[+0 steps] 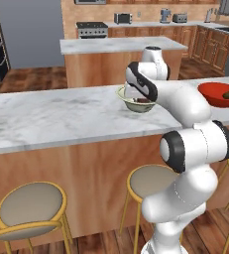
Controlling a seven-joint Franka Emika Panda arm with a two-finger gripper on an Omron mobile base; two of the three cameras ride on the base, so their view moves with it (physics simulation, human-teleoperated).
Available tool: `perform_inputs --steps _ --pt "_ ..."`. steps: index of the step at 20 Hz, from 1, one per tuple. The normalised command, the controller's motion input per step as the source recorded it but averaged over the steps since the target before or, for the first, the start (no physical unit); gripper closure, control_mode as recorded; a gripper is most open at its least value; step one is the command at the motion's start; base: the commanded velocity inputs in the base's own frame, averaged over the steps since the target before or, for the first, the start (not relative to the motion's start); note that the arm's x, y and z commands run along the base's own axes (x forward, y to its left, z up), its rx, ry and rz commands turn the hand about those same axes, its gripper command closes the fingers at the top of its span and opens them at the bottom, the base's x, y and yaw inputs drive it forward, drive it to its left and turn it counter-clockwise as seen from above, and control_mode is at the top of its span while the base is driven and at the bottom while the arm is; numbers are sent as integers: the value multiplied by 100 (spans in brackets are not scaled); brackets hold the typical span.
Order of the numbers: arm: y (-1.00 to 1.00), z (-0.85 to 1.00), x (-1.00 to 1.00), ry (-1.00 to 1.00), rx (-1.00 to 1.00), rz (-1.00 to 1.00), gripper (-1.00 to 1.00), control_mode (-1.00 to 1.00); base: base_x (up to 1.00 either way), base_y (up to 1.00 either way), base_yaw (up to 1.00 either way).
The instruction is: Take the fruits from the plate on the dining counter and place two fruits in each bowl.
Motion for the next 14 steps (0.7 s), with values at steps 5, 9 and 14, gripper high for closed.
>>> perform_inputs --steps 5,9,14 --pt "0 25 -3 -9 0 0 -100 -100 0 0 0" --pt "0 93 -31 -8 0 0 -100 -100 0 0 0" --pt "0 79 -65 -14 0 0 -100 -100 0 0 0"
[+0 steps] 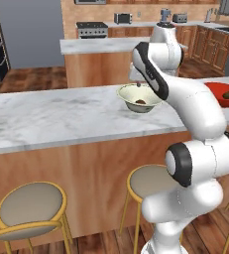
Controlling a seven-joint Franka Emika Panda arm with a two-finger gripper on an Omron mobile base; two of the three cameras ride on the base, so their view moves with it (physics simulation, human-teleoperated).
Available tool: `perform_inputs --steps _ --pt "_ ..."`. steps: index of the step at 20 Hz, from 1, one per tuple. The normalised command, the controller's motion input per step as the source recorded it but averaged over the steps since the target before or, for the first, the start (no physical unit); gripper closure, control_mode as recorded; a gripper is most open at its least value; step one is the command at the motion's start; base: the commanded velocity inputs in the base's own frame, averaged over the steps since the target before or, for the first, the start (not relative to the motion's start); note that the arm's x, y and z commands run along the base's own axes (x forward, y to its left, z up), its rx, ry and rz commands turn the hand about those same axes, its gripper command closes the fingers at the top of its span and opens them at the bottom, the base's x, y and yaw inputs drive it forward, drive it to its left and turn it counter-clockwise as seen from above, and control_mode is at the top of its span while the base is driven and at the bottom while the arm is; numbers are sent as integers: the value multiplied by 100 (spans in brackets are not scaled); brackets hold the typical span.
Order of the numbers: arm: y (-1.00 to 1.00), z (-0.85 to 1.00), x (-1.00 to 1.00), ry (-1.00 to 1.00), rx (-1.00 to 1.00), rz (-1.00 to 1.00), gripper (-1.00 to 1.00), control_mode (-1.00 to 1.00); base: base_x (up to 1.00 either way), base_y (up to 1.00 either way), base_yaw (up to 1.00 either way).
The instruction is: Take the fruits from the plate on the dining counter and place two fruits in each bowl.
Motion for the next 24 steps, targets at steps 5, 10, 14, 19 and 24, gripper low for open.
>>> perform_inputs --steps 5,10,14,19,24 --pt "-2 7 -100 -31 0 0 -100 -100 0 0 0" --pt "-6 -11 -100 -22 0 1 -100 -100 0 0 0" --pt "0 0 -68 -7 0 4 -100 -100 0 0 0" --pt "1 0 -29 0 0 5 -100 -100 0 0 0" --pt "6 0 -3 0 -2 5 -100 -100 0 0 0"
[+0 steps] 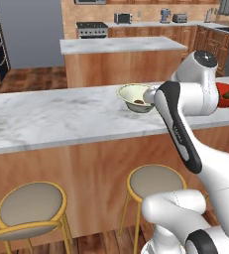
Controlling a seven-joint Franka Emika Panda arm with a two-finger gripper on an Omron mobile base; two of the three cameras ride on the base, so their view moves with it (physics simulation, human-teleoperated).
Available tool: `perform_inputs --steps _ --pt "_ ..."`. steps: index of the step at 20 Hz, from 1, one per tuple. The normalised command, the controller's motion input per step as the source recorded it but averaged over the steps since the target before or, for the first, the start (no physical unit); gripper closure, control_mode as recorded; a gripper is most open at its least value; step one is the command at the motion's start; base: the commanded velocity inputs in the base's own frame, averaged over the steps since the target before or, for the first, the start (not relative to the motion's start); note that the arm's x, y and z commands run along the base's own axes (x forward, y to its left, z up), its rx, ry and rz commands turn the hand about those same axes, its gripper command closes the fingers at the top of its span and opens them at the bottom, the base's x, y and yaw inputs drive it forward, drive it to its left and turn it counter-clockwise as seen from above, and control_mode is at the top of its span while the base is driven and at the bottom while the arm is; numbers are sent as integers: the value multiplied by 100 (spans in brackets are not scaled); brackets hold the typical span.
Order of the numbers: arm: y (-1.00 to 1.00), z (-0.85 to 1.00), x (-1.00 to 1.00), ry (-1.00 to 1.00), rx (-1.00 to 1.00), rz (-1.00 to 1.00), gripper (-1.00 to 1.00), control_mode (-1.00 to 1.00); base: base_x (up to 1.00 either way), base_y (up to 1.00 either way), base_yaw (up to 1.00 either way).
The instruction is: Take the fruits from the plate on the dining counter and place two fruits in each bowl.
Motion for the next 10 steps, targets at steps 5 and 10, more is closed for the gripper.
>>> perform_inputs --steps 5,10 --pt "1 0 -5 0 0 0 -100 100 -19 -2 0" --pt "0 0 0 0 0 0 -100 100 -93 -88 0"
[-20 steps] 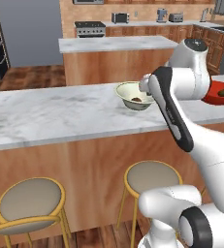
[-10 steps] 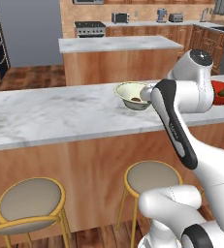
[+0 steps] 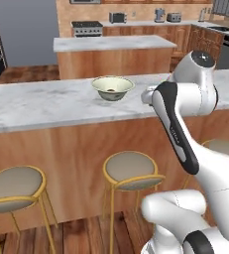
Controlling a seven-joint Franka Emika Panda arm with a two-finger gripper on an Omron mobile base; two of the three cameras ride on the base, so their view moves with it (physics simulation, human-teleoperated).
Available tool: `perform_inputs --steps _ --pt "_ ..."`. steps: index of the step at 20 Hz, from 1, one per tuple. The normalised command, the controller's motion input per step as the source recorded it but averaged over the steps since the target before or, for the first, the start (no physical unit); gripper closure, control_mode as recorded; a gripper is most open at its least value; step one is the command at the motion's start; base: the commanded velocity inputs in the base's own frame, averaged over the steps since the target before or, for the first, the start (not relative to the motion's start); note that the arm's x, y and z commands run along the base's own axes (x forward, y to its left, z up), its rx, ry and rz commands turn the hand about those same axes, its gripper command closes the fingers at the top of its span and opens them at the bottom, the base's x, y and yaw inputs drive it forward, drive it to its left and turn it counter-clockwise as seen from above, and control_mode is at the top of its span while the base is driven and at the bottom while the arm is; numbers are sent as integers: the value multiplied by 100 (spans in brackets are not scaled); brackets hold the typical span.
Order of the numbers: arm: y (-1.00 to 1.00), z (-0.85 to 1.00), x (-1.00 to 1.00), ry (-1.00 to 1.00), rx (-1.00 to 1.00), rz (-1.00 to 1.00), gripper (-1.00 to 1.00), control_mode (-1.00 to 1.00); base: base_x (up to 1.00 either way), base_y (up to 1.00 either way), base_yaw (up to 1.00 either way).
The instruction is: Take the fruits from the plate on the dining counter and place two fruits in each bowl.
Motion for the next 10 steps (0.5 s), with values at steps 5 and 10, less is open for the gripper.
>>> perform_inputs --steps 5,10 --pt "0 0 0 0 0 0 -100 100 -3 -100 -2" --pt "0 0 0 0 0 0 -100 100 20 -100 -4"
